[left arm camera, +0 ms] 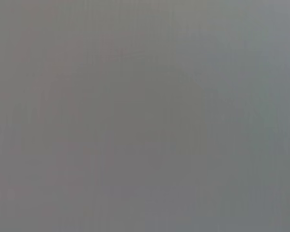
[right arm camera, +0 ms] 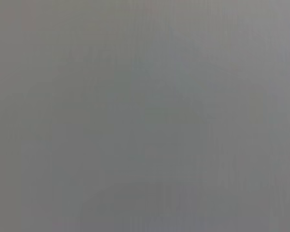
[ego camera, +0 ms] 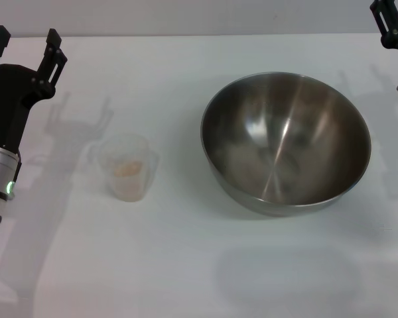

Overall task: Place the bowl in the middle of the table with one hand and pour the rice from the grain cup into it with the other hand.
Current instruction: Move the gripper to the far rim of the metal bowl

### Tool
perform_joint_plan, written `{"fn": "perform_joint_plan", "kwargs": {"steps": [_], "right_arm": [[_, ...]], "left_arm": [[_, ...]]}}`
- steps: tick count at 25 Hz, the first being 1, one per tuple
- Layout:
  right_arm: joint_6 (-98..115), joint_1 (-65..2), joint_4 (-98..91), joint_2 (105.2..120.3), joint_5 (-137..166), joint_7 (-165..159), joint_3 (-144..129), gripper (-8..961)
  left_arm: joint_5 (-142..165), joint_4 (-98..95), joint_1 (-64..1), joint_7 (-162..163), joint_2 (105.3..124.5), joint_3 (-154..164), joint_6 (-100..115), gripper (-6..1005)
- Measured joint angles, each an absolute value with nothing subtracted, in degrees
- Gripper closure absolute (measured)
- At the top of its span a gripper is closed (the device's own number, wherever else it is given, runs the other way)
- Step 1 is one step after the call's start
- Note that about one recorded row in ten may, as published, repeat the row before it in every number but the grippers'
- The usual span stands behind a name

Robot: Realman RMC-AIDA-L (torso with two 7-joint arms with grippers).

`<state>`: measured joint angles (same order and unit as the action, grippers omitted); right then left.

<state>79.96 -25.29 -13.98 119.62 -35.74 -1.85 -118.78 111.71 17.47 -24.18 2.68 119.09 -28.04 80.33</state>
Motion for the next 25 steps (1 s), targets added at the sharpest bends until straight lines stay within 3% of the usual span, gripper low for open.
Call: {"fn": "perform_joint_plan", "kwargs": {"steps": [15,25], "right_arm": [[79.78,-25.36,-14.91,119.47,-35.68,-1.91,-118.56,294],[64.77,-23.18,-29.64,117.48,-34.65,-1.83,-116.44,293]], "left_arm": [[111.71,17.67,-24.35,2.73,119.09,-28.04,80.33,185],[111.70,17.67,-24.23,2.73,119.09,-28.08,80.33,184]]}}
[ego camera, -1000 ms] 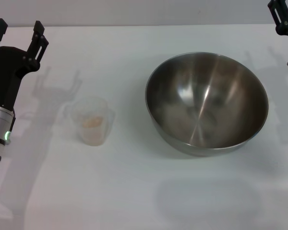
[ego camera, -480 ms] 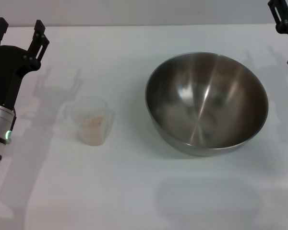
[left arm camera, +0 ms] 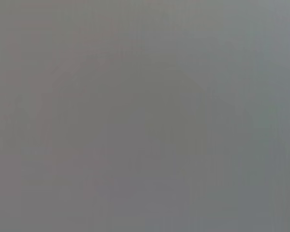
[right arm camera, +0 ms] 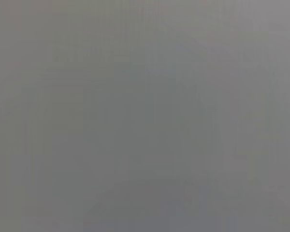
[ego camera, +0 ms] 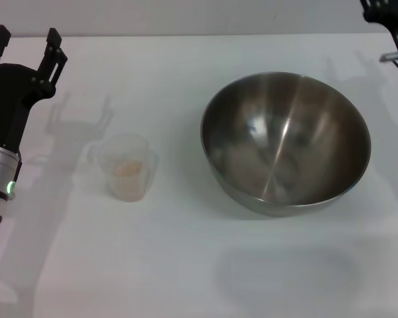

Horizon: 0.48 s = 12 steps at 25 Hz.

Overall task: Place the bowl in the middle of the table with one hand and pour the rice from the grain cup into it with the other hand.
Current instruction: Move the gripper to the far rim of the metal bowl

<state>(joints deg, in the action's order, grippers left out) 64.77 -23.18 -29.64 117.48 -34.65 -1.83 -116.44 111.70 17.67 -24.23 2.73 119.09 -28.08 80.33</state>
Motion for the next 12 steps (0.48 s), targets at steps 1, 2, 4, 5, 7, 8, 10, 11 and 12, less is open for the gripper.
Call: {"fn": "perform_joint_plan", "kwargs": {"steps": [1,2,4,5,7,8,10,11,12], "right_arm": [[58.12,-22.05,-34.95,116.75,-32.81,-1.84,-115.21,293],[58.12,-22.05,-34.95,116.75,-32.81,-1.84,-115.21,293],[49.48,-20.14,-42.21,116.31,-29.83,-1.91,-112.90,293],[45.17,-18.94,-46.21,116.31,-28.03,-1.91,-111.38,293],[35.92,-16.59,-53.41,116.87,-24.16,-1.92,-108.47,293],[30.94,-15.39,-57.45,117.34,-22.35,-1.92,-107.13,293],[21.36,-13.43,-64.81,118.14,-20.30,-1.92,-105.25,293],[9.42,-11.97,-72.59,118.71,-19.83,-1.91,-103.85,293],[9.42,-11.97,-72.59,118.71,-19.83,-1.91,-103.85,293]], "left_arm": [[111.70,17.66,-24.22,2.73,119.09,-28.09,80.33,184],[111.71,17.62,-24.18,2.73,119.09,-28.16,80.33,184],[111.71,17.55,-24.17,2.73,119.09,-28.22,80.34,184],[111.71,17.55,-24.17,2.73,119.09,-28.22,80.34,184],[111.71,17.46,-24.17,2.73,119.08,-28.28,80.33,184],[111.72,17.39,-24.17,2.73,119.09,-28.30,80.34,184],[111.66,17.31,-24.16,2.73,119.09,-28.33,80.33,184],[111.66,17.31,-24.16,2.73,119.09,-28.33,80.33,184],[111.66,17.31,-24.16,2.73,119.09,-28.33,80.33,184]]}}
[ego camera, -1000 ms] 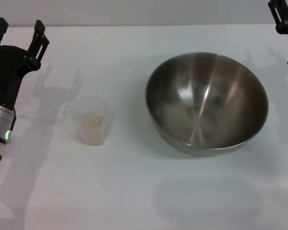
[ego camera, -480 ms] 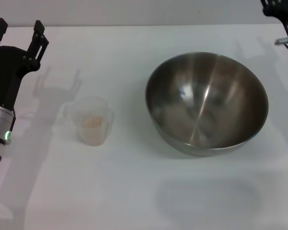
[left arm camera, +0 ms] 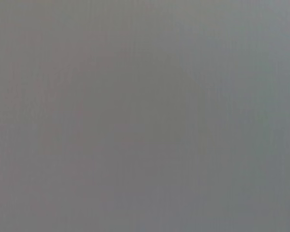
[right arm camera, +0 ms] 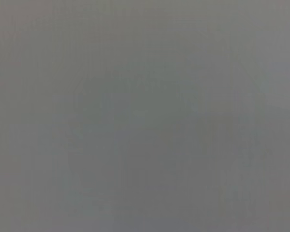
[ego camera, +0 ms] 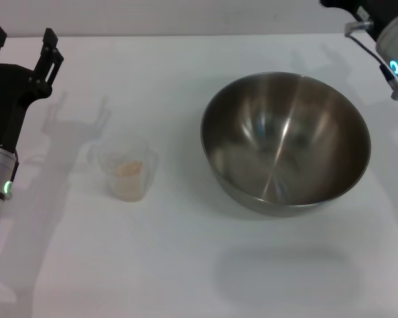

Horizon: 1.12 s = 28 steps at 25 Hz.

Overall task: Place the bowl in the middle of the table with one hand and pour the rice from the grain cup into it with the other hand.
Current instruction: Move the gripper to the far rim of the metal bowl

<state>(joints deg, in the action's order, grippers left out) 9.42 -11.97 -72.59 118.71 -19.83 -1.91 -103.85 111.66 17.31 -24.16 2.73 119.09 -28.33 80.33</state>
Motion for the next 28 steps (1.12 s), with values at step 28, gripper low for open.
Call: {"fn": "perform_joint_plan", "kwargs": {"steps": [28], "right_arm": [[-81.38,-26.27,-91.16,118.86,-22.91,5.79,-78.65,296]], "left_arm": [[111.35,17.05,-24.01,2.68,118.91,-30.22,80.38,184]]}}
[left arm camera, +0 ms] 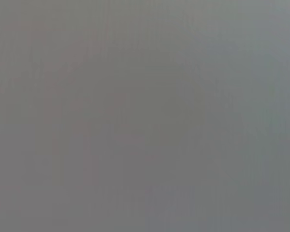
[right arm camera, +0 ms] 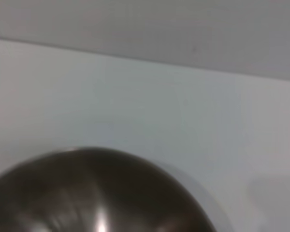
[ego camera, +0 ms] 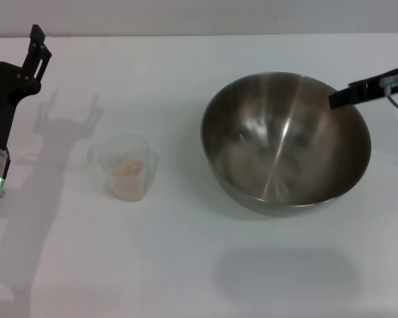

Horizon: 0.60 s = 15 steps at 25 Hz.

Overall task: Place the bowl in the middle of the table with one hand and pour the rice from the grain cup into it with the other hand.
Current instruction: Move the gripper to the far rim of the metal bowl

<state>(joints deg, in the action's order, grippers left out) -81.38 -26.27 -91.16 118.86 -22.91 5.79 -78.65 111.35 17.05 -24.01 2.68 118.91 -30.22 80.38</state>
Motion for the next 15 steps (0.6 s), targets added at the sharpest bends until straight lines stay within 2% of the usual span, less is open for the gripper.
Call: {"fn": "perform_joint_plan", "kwargs": {"steps": [15], "right_arm": [[-79.52,-29.18,-79.37,119.04,-24.76,10.70,-77.40,382]], "left_arm": [[111.36,17.05,-24.44,2.51,118.82,-30.76,80.68,185]]}}
